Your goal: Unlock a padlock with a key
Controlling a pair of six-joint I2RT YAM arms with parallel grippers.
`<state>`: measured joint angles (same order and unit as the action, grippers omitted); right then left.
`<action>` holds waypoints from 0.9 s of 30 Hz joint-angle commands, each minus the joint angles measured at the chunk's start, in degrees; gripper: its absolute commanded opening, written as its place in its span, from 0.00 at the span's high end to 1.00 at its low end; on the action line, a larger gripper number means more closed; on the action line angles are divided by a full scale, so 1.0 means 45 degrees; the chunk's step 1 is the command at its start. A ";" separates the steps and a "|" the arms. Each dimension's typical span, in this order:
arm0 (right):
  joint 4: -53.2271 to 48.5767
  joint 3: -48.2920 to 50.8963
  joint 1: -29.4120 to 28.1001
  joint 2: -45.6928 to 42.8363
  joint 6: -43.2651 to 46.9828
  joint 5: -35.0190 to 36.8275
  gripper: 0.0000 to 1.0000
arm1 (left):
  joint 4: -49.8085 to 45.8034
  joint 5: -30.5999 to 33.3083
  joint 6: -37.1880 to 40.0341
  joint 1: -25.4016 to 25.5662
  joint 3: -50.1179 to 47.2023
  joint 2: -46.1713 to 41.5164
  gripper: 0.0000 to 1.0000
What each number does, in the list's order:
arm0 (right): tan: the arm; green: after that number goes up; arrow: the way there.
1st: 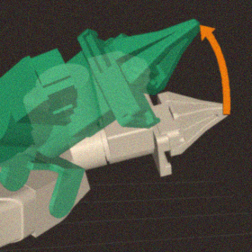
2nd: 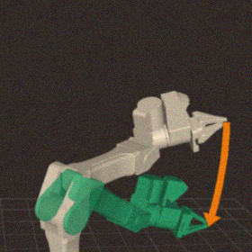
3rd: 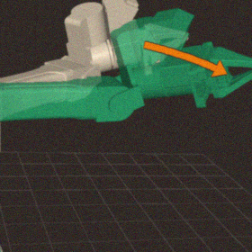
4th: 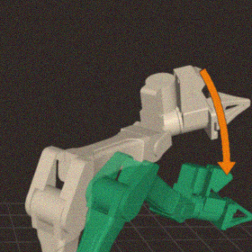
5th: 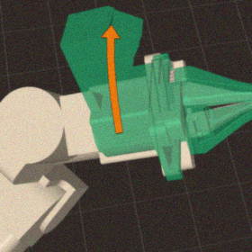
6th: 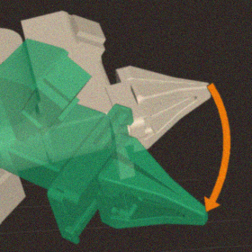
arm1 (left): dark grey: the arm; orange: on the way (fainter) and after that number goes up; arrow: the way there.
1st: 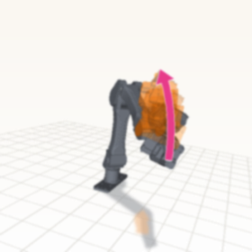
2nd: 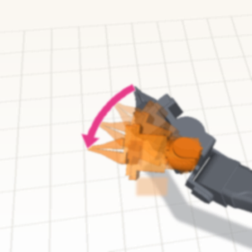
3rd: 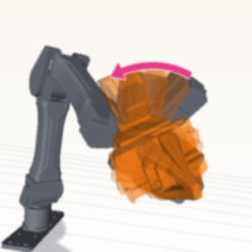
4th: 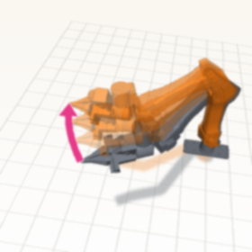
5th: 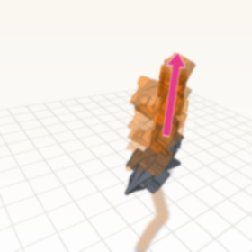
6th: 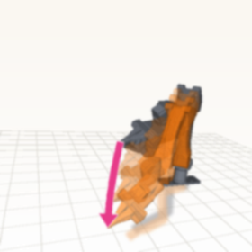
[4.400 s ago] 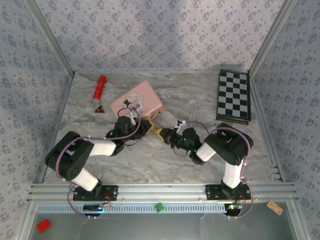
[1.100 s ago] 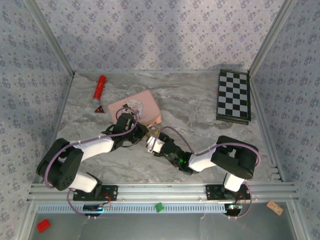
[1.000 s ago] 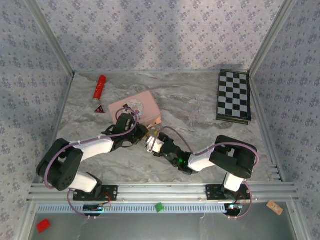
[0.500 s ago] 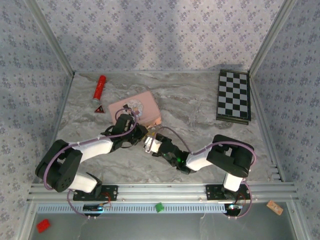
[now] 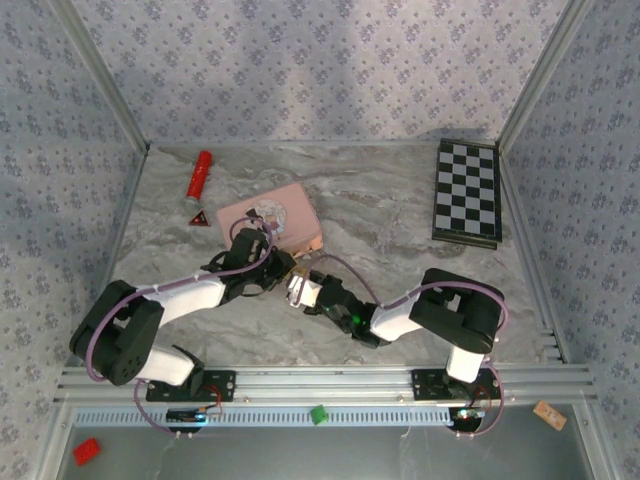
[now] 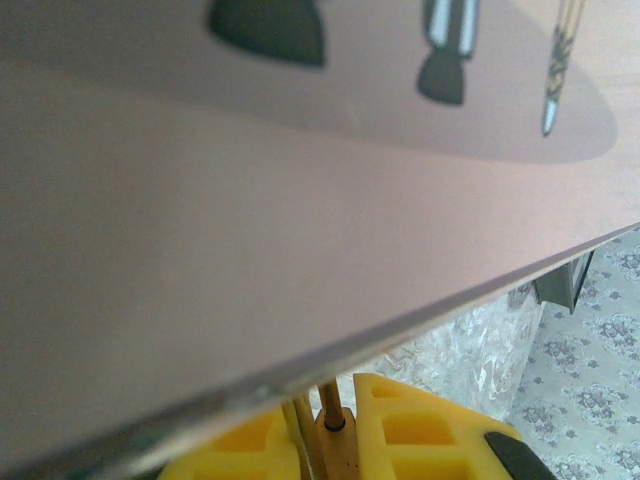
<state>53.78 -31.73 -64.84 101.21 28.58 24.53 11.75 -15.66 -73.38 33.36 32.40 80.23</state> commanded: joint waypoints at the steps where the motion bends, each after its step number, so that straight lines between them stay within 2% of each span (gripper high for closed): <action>1: -0.0191 -0.0195 0.0005 0.0278 0.0180 0.0144 0.76 | 0.0009 -0.0718 -0.0968 -0.0107 0.0016 -0.0449 1.00; 16: -0.0448 -0.0232 0.0034 -0.0203 0.0002 -0.0066 0.79 | -0.0072 -0.0700 -0.0880 -0.0110 0.0047 -0.0309 1.00; 27: -0.0603 -0.0181 0.0073 -0.0667 -0.0230 -0.0159 0.76 | -0.0004 -0.0678 -0.0860 -0.0109 -0.0052 -0.0265 1.00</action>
<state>51.88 -31.77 -64.84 99.50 28.32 24.43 11.31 -15.66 -73.43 33.36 32.40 80.03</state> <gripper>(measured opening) 0.236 0.147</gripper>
